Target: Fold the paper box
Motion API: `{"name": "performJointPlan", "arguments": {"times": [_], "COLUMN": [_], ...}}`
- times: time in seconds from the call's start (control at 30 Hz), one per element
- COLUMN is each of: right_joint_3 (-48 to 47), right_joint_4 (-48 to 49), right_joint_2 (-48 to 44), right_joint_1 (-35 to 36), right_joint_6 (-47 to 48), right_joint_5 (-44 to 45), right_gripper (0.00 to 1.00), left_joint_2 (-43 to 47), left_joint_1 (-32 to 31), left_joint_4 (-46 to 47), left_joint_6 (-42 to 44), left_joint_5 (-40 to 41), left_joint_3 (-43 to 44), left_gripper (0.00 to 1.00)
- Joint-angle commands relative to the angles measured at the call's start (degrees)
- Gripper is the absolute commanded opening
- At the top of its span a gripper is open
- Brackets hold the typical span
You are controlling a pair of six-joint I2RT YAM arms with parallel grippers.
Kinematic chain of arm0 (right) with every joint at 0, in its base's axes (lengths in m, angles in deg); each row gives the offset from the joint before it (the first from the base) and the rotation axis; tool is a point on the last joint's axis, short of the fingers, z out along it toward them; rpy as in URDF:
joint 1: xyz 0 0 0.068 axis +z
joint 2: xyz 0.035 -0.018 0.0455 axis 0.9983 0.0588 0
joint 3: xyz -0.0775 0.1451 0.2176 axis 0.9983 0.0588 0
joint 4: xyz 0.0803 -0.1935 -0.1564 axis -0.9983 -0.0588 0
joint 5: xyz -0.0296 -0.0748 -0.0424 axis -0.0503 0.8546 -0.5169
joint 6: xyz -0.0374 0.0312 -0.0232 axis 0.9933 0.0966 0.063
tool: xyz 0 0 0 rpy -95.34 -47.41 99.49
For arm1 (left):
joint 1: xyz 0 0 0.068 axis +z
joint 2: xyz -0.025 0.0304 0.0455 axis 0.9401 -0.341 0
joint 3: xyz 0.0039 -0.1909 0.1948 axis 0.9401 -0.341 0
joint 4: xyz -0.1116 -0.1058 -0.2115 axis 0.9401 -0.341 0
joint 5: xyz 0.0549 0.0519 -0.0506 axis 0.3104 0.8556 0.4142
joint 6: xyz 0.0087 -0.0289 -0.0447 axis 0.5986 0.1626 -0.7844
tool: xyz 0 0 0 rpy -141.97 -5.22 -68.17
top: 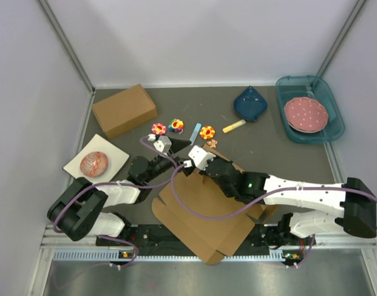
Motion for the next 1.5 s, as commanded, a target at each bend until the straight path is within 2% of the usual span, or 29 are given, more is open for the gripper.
{"name": "performJointPlan", "arguments": {"times": [0.0,0.17,0.4,0.63,0.83,0.97,1.13,1.3,1.47], "right_joint_3": [1.8,2.15,3.03,3.29,1.98,-0.13,-1.72,-1.28,0.83], "right_joint_4": [-8.15,-8.24,-8.24,-7.37,-7.8,-10.08,-13.43,-14.48,-10.97], "right_joint_2": [1.93,1.75,4.56,6.59,3.35,1.31,0.78,3.76,8.33], "right_joint_1": [0.73,0.82,0.73,0.91,0.99,0.99,0.91,1.17,1.08], "right_joint_6": [-6.79,-7.05,-6.7,-6.44,-7.58,-7.49,-5.82,-3.63,-2.57], "right_joint_5": [-14.78,-14.95,-13.73,-9.24,-12.66,-14.69,-15.83,-8.04,-1.34], "right_gripper": [0.0,0.0,0.0,0.0,0.0,0.0,0.0,0.0,0.0], "left_joint_2": [1.79,1.62,4.51,11.54,16.03,16.12,15.07,14.54,14.63], "left_joint_1": [0.18,0.18,0.18,0.18,0.09,0.09,-0.44,-1.84,-3.42], "left_joint_4": [5.27,2.09,5.52,0.78,-4.14,-4.59,-5.12,-4.59,-3.36], "left_joint_6": [0.1,0.36,1.94,2.3,2.38,1.33,0.19,0.1,0.1], "left_joint_5": [-4.3,-5.19,6.48,19.49,22.23,26.01,25.22,27.06,27.68], "left_joint_3": [1.95,2.92,-1.12,-2.7,-4.55,-6.65,-7.8,-9.55,-10.88], "left_gripper": [0.99,0.99,0.99,0.98,0.98,0.97,0.96,0.96,0.96]}}
